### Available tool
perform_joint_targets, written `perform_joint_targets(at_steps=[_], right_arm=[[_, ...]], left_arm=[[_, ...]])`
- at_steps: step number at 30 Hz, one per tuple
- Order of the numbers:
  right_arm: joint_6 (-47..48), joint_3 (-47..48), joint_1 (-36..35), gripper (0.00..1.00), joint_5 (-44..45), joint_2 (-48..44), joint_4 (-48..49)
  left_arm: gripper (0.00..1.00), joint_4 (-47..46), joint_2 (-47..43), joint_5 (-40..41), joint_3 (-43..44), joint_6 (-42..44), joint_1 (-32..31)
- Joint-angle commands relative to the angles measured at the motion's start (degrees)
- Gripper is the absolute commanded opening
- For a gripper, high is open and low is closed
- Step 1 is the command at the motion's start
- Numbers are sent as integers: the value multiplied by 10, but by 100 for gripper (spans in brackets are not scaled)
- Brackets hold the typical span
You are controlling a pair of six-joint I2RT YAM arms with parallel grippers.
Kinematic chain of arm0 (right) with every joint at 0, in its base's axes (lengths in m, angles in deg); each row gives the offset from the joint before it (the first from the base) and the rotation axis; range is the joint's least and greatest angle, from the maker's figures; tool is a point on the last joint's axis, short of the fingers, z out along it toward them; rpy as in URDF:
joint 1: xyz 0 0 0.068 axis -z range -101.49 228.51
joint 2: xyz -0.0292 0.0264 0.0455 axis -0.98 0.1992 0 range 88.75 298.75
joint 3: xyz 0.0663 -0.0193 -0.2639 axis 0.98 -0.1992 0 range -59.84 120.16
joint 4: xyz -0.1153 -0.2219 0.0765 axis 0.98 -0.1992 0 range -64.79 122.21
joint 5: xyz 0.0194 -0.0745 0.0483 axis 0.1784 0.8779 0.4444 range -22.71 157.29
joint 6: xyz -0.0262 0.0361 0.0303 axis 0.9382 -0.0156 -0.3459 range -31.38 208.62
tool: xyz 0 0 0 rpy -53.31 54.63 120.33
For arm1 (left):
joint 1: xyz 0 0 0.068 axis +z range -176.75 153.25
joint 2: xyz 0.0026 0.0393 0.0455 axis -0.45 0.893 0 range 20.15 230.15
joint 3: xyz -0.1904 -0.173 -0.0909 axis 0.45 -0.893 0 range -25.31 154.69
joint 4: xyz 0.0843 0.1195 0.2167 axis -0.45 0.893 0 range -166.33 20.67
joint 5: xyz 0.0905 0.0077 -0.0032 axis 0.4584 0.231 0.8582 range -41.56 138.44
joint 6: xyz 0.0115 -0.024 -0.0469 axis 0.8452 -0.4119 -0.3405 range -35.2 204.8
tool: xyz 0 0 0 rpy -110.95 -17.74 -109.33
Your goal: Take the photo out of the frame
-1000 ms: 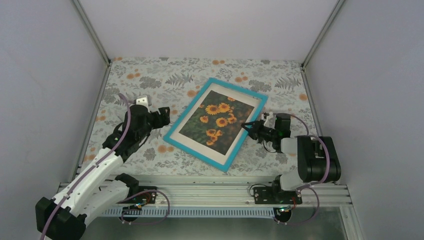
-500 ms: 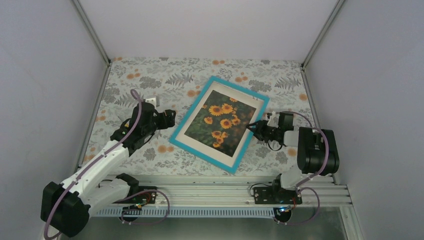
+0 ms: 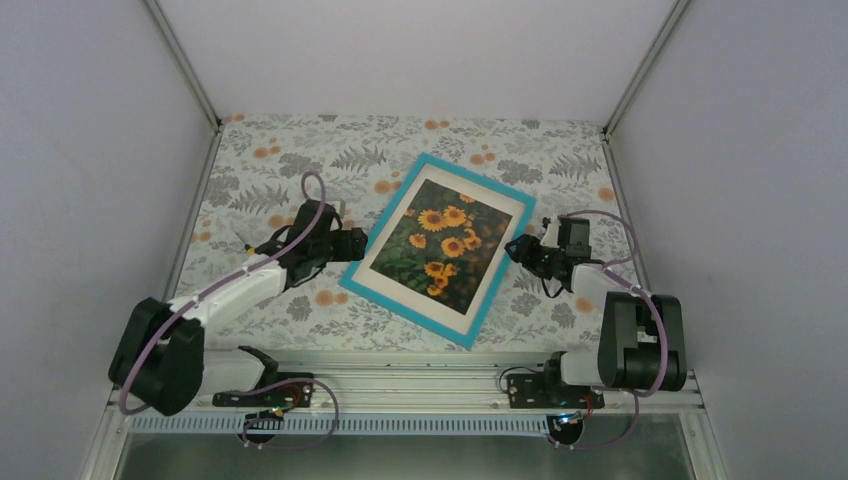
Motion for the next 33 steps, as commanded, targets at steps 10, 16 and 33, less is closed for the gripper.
perform_joint_targets(at_steps=[10,16,33], right_arm=[[7,28,-74,55,144,-2,-39],[10,45,-98,54,164,16,-43],[45,86,-109,40,188,69,-60]], left_arm=[[83,-44,184,-4,85,54,-20],[81,-37,247,6,115,66,-32],[51,-17,272,9,109,27,-94]])
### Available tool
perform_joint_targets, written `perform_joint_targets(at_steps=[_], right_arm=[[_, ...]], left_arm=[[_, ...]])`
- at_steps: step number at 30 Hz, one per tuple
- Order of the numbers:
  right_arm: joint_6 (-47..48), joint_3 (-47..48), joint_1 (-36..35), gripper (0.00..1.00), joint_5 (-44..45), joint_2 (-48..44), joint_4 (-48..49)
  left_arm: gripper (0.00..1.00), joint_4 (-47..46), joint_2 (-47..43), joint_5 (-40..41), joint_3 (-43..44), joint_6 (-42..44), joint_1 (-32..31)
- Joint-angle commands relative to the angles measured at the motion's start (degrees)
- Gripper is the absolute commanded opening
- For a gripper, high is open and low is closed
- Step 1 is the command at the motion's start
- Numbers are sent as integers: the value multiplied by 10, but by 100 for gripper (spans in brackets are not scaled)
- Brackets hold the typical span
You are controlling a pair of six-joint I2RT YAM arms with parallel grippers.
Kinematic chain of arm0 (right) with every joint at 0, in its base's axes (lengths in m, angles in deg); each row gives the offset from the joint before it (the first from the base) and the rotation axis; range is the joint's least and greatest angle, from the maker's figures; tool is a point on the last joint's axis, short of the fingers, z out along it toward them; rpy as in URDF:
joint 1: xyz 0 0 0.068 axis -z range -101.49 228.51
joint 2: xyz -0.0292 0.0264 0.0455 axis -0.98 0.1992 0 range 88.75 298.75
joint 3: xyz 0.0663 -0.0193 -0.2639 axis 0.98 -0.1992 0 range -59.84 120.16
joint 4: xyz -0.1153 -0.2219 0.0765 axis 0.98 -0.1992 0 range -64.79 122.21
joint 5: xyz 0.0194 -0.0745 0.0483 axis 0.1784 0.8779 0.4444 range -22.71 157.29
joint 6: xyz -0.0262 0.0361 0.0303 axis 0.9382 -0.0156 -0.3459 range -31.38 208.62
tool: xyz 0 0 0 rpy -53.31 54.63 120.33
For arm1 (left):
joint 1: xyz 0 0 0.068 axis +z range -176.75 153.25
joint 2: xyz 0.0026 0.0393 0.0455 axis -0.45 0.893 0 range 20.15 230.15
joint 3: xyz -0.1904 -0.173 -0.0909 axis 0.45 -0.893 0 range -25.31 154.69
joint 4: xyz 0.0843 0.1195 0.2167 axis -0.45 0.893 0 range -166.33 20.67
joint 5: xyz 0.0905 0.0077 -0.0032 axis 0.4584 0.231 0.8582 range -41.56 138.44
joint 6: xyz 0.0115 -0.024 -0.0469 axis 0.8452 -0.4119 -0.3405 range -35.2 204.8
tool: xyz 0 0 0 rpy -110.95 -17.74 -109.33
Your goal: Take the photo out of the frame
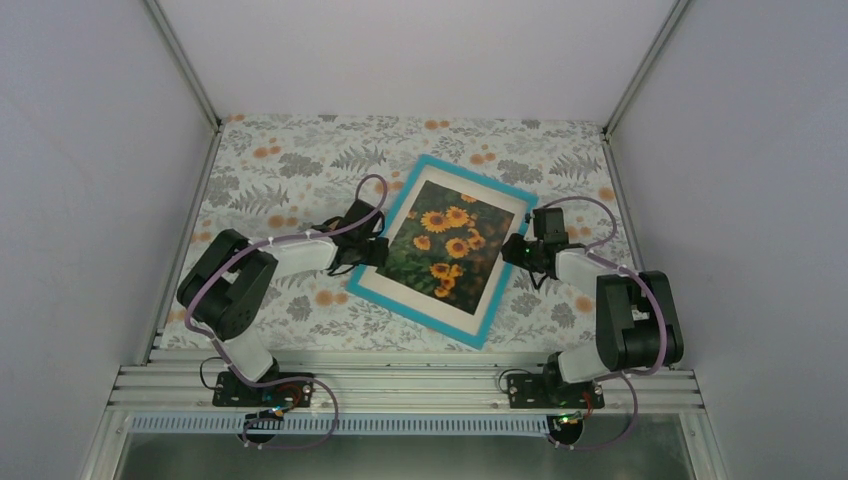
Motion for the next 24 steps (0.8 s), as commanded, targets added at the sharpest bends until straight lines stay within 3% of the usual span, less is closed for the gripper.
perform_joint_targets(at_steps=[1,13,24], right_arm=[[21,25,-5,39,9,17,-2],[62,97,-6,41,17,70,-31],[59,92,-6,51,66,7,-90]], left_arm=[[51,10,-1,-6,-4,-23,-21],[51,26,-65,10,-40,-104,-108],[64,113,-107,140,-10,-132,-127]])
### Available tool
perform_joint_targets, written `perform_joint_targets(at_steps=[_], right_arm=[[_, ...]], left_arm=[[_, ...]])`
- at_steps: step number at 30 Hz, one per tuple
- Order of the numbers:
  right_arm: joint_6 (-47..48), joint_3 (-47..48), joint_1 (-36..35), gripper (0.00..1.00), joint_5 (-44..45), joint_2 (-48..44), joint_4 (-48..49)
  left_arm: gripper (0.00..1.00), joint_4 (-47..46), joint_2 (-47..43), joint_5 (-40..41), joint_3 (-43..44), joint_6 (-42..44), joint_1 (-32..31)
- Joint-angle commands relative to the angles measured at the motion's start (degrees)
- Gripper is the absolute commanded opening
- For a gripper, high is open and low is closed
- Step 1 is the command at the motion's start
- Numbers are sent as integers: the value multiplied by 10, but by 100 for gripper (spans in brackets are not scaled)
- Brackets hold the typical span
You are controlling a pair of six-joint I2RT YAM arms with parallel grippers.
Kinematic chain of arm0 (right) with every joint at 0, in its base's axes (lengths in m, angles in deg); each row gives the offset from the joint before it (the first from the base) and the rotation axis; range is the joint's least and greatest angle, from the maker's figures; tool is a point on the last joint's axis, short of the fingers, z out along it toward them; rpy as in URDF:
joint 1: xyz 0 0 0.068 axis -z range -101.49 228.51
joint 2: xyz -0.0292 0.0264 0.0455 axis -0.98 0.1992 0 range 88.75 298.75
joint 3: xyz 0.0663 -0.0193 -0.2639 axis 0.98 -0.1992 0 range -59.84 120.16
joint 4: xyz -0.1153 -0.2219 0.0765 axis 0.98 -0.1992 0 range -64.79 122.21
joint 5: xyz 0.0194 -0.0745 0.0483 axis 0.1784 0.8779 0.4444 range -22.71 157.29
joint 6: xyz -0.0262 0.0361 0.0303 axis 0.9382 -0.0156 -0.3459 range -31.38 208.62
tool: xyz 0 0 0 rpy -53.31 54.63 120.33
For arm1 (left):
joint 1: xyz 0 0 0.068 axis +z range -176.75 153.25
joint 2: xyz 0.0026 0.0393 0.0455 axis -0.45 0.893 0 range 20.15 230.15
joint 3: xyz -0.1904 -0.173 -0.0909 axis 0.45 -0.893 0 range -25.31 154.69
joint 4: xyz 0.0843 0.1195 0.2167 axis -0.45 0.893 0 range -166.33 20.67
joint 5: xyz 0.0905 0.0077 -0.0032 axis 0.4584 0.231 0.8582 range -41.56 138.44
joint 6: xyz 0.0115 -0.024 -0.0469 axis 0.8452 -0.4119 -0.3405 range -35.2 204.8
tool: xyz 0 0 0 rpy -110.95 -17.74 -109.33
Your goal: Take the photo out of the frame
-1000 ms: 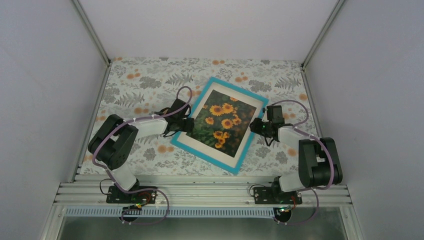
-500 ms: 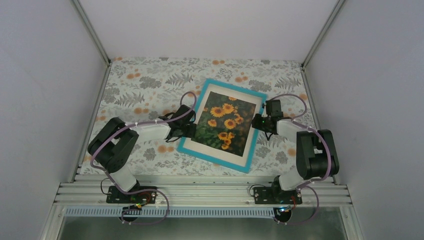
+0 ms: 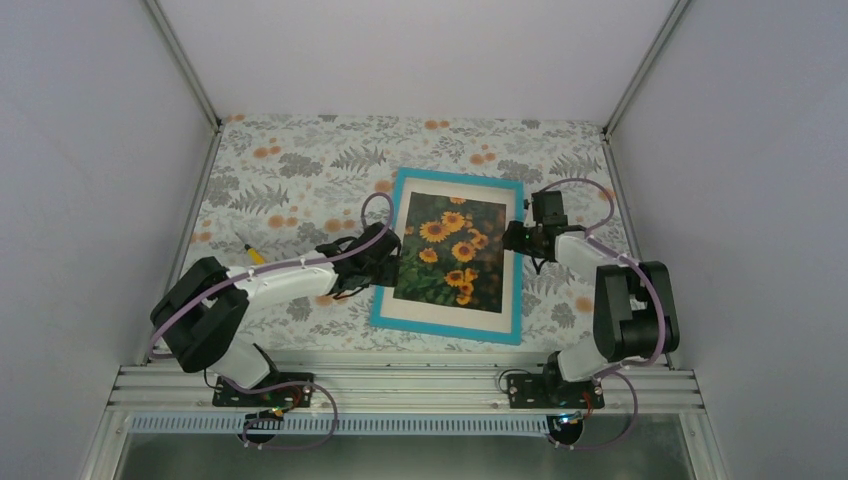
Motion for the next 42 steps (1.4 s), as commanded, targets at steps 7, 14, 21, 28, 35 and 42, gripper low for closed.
perform_joint_targets(at_steps=[7,14,21,28,35,42], right_arm=[[2,-21,-6,50,31,-41,-36],[2,-26,-6,45,35,-22,-29],[3,-31,-6,36,43,-13,-23],[3,-30,-6,26,41,-19,-22],[3,-33,-8,12,40,-43,-31],[4,-29,-12,4,43,-79,-49]], left_arm=[[66,32,61,71,58,6,-1],[63,28,100,81,75,17,-1],[49,23,117,76,81,21,-1],[29,22,118,75,83,25,-1],[15,34,112,84,91,26,-1],[11,52,77,94,106,26,0]])
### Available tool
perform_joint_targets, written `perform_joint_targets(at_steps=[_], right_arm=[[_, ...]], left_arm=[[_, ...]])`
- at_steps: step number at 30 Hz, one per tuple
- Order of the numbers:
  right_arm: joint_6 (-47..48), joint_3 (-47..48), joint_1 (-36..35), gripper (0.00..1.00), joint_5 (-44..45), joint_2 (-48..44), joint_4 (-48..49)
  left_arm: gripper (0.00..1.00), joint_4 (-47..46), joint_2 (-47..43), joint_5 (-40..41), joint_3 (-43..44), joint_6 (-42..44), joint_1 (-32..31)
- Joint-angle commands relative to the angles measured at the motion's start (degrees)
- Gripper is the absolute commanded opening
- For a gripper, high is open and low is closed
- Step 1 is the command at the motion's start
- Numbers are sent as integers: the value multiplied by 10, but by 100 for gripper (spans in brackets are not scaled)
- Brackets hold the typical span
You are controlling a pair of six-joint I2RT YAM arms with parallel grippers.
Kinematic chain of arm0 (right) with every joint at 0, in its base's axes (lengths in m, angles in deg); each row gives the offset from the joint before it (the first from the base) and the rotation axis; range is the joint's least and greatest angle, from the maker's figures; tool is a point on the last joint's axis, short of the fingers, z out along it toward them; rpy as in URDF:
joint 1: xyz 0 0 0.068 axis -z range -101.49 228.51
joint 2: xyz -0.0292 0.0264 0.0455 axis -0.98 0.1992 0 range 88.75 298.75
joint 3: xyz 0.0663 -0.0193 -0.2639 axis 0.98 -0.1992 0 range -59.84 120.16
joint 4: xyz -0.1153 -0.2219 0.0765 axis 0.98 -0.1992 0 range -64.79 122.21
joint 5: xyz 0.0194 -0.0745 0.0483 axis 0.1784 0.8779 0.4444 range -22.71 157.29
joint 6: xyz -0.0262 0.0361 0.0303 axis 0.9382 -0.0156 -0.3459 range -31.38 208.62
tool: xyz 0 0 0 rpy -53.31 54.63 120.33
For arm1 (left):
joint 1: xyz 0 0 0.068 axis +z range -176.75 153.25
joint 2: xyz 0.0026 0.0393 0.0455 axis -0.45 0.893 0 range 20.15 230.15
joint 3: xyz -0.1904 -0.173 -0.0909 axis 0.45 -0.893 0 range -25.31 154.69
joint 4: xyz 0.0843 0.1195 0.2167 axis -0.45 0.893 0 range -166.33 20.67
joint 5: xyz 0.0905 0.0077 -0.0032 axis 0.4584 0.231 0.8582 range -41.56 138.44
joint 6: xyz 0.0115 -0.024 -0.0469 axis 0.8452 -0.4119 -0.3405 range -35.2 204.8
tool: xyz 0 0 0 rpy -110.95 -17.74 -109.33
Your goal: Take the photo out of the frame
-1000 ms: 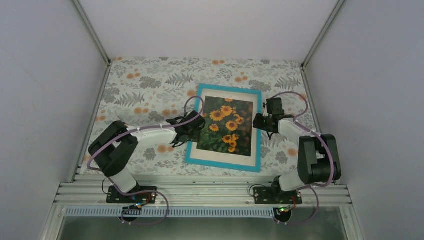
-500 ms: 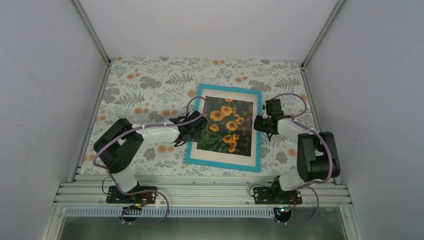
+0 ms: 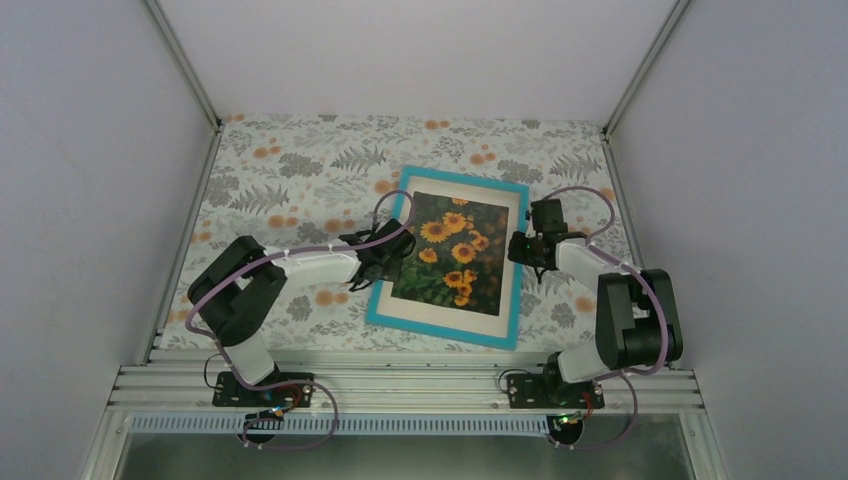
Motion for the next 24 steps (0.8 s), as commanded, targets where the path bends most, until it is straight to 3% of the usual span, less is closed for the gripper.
perform_joint_targets(at_steps=[1,14,24], right_arm=[[2,5,-8,4,10,-35,-5],[-2,49,-50,4,-25,-54,-31],[-70,132,-136,4,-92,26,4]], left_arm=[[11,14,-38,19,25,8,-2],[10,59,-82,58,36,18,10],[7,86,-155,80,-4,60,117]])
